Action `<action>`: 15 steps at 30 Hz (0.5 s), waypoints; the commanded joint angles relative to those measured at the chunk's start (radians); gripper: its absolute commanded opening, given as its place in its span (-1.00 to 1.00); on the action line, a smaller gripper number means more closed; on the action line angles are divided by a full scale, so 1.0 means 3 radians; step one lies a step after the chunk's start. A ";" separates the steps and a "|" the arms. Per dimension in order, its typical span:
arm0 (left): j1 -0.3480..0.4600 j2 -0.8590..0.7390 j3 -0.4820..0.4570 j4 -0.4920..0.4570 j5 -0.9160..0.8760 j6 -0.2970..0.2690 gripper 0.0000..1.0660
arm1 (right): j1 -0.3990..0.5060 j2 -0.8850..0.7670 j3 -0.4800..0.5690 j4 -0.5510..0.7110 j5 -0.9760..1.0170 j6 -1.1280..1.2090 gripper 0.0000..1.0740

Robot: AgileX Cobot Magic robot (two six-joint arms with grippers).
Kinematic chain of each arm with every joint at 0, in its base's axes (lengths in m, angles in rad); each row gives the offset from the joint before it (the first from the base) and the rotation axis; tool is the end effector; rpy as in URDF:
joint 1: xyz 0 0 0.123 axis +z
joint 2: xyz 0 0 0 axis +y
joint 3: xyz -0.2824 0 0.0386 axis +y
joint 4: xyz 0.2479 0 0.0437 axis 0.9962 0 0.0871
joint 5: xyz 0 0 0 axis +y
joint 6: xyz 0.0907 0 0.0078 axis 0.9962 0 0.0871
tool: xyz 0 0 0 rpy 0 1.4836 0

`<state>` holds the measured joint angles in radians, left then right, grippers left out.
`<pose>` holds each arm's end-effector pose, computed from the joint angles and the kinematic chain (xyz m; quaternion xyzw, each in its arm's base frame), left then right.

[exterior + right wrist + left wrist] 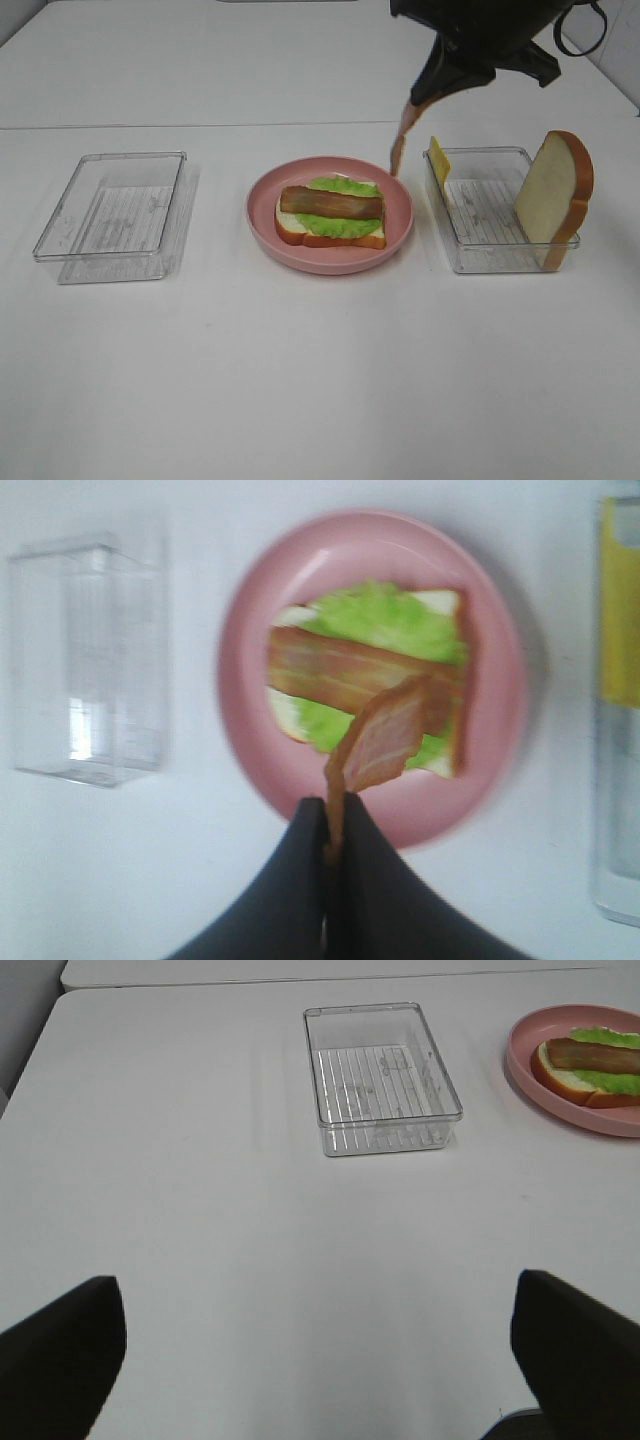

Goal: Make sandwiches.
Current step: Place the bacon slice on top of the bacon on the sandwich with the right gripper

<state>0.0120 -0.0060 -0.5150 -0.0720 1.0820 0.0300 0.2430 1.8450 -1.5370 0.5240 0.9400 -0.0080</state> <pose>-0.0085 -0.0059 0.2797 0.0098 0.8527 -0.0250 0.5217 0.3808 0.1323 0.2770 -0.0122 0.9516 0.2573 0.1676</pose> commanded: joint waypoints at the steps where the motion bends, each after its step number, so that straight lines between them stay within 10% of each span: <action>1: -0.0023 -0.0050 0.0000 0.0007 -0.0020 -0.0027 0.87 | 0.0043 0.0037 -0.0010 0.0640 -0.0133 -0.0433 -1.00; 15: -0.0023 -0.0050 0.0000 0.0007 -0.0020 -0.0027 0.87 | 0.0263 0.0787 -0.0010 0.1973 -0.0457 -0.1270 -1.00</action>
<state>0.0120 -0.0060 -0.5150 -0.0720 1.0820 0.0300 0.3140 2.0640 -1.5380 1.0910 0.8230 -0.3590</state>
